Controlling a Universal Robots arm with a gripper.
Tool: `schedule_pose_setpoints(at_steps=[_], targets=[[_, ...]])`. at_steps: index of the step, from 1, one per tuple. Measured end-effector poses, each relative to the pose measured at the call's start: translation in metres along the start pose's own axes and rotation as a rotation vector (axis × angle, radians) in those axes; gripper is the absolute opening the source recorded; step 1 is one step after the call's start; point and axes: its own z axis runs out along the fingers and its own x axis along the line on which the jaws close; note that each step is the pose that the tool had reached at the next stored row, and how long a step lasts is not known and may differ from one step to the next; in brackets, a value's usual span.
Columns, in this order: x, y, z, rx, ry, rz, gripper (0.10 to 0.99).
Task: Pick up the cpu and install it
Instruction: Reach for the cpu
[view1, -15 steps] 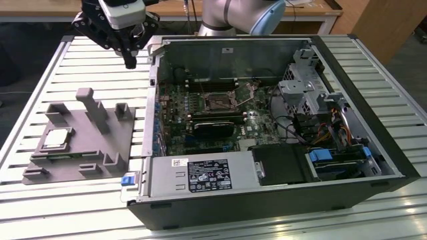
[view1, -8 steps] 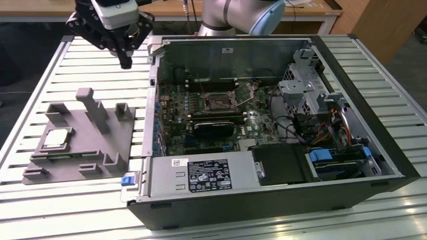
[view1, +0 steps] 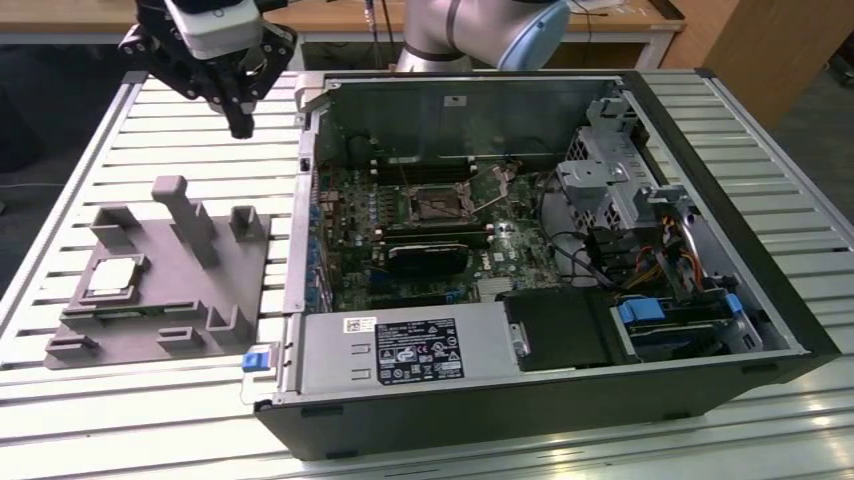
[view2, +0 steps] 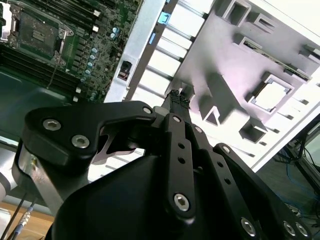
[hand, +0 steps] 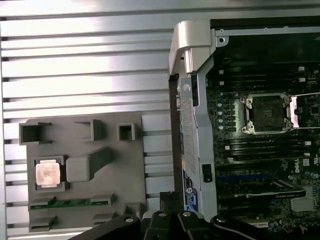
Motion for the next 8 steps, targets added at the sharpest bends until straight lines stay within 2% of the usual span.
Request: schedule_pose_setpoints(at_steps=[8], targets=[[0.0087,-0.0007,-0.0002,0.000,0.0000,0.000,0.106]])
